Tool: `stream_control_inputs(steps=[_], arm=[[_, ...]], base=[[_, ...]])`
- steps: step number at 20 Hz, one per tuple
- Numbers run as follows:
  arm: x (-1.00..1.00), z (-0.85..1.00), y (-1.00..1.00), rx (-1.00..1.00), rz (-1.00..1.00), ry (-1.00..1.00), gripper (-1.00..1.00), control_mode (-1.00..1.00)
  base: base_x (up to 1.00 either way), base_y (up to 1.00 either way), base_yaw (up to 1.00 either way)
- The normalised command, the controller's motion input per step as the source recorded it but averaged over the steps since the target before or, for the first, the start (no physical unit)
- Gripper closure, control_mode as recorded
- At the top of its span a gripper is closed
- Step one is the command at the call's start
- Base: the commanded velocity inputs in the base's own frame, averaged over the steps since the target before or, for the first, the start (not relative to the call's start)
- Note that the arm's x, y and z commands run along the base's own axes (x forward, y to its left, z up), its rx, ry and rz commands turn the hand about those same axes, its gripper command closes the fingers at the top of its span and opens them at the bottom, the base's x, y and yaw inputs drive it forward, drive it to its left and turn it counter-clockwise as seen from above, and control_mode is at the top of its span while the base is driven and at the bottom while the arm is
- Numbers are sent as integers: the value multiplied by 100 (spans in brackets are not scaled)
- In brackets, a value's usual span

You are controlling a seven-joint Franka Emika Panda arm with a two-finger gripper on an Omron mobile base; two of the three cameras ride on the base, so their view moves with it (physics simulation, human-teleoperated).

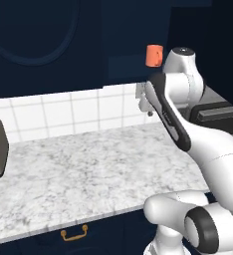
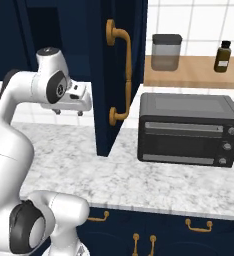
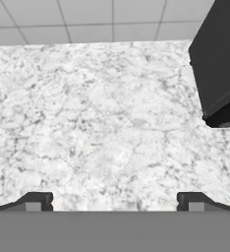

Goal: Gather all objects into one cabinet and sort the glasses and bowls to opposite sides.

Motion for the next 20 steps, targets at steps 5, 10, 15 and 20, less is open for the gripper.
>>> stream_control_inputs(steps=[5, 10, 15, 20], arm=[[6, 75, -10, -12, -17, -12, -100, -100], [26, 79, -33, -10, -9, -26, -100, -100], [24, 61, -14, -7, -2, -31, -100, -100], [39, -2, -20, -1, 3, -29, -100, -100]], base=[[0, 0, 0], [0, 0, 0], [0, 0, 0], [0, 0, 0]])
